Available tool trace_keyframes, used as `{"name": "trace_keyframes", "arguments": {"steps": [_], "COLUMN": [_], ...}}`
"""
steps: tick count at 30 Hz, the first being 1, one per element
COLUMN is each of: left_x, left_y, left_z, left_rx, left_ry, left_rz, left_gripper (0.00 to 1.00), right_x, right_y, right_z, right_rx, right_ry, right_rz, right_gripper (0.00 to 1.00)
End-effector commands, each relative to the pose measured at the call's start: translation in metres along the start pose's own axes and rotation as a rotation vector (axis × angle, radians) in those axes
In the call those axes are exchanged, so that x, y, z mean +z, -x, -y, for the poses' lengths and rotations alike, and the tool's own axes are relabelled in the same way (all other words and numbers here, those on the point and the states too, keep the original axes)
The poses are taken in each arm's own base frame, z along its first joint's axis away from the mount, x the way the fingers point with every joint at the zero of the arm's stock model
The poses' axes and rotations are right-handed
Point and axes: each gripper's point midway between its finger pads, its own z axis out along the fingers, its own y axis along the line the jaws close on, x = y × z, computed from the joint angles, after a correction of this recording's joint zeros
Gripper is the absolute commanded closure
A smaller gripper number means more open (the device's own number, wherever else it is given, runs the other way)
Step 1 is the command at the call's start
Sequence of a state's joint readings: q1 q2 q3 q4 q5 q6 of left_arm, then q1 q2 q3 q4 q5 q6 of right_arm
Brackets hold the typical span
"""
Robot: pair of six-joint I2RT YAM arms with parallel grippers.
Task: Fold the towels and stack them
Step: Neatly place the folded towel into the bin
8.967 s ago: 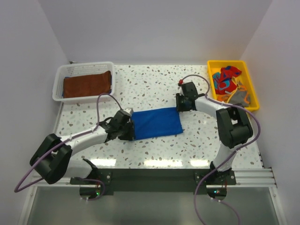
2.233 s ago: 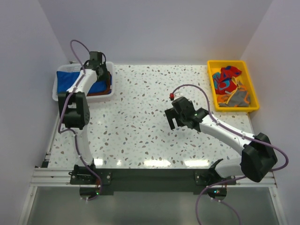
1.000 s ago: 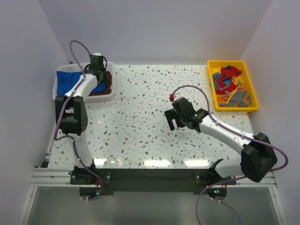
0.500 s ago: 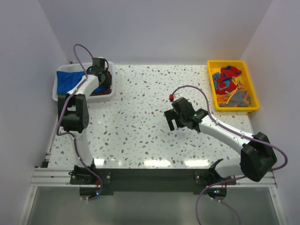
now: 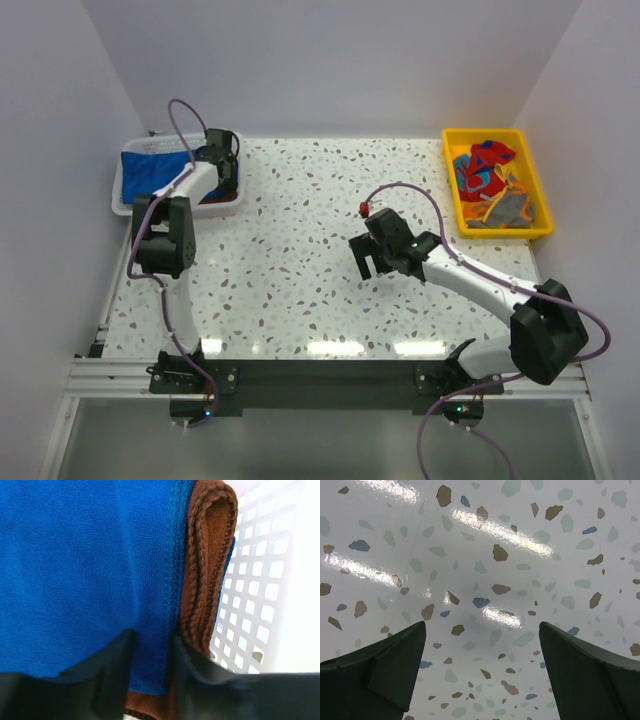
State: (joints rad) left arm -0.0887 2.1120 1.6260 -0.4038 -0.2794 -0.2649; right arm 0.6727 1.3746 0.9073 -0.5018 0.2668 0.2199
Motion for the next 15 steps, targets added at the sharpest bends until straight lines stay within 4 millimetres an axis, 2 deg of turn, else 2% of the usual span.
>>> {"name": "trace_keyframes", "arguments": {"steps": [1, 4, 7, 12, 15], "left_x": [0.005, 0.001, -0.010, -0.028, -0.031], "left_y": [0.005, 0.009, 0.022, 0.044, 0.049], "left_z": [0.004, 0.003, 0.002, 0.003, 0.005], "left_rx": [0.036, 0.034, 0.030, 0.024, 0.019], "left_ry": [0.032, 0.033, 0.030, 0.015, 0.001], "left_rz": [0.022, 0.031, 0.063, 0.108, 0.116], "left_gripper": [0.63, 0.72, 0.76, 0.78, 0.78], "right_x": [0.003, 0.002, 0.002, 0.002, 0.002], "right_y": [0.002, 0.003, 0.003, 0.003, 0.003], "right_z": [-0.002, -0.002, -0.002, -0.003, -0.003], "right_rx": [0.022, 0.024, 0.023, 0.025, 0.026], "right_ry": [0.009, 0.010, 0.011, 0.016, 0.018], "right_rz": [0.013, 0.016, 0.016, 0.013, 0.016], "right_gripper": [0.02, 0.02, 0.02, 0.02, 0.02]}}
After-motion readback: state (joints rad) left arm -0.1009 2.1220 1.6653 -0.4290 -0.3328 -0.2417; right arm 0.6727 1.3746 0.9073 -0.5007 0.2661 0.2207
